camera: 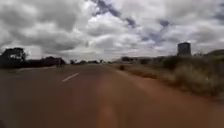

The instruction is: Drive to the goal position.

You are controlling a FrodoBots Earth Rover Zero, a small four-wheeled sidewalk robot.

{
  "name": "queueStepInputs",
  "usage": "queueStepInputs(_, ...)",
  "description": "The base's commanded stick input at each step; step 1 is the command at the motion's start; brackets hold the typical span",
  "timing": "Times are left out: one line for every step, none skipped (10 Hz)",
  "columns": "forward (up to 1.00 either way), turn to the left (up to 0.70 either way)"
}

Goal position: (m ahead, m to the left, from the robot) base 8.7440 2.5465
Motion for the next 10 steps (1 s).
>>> queueStepInputs(0.85, -0.34)
queueStepInputs(0.85, -0.34)
queueStepInputs(0.85, -0.34)
queueStepInputs(0.85, -0.3)
queueStepInputs(0.85, -0.25)
queueStepInputs(0.85, -0.21)
queueStepInputs(0.85, -0.12)
queueStepInputs(0.85, -0.03)
queueStepInputs(0.85, 0.0)
queueStepInputs(0.85, 0.0)
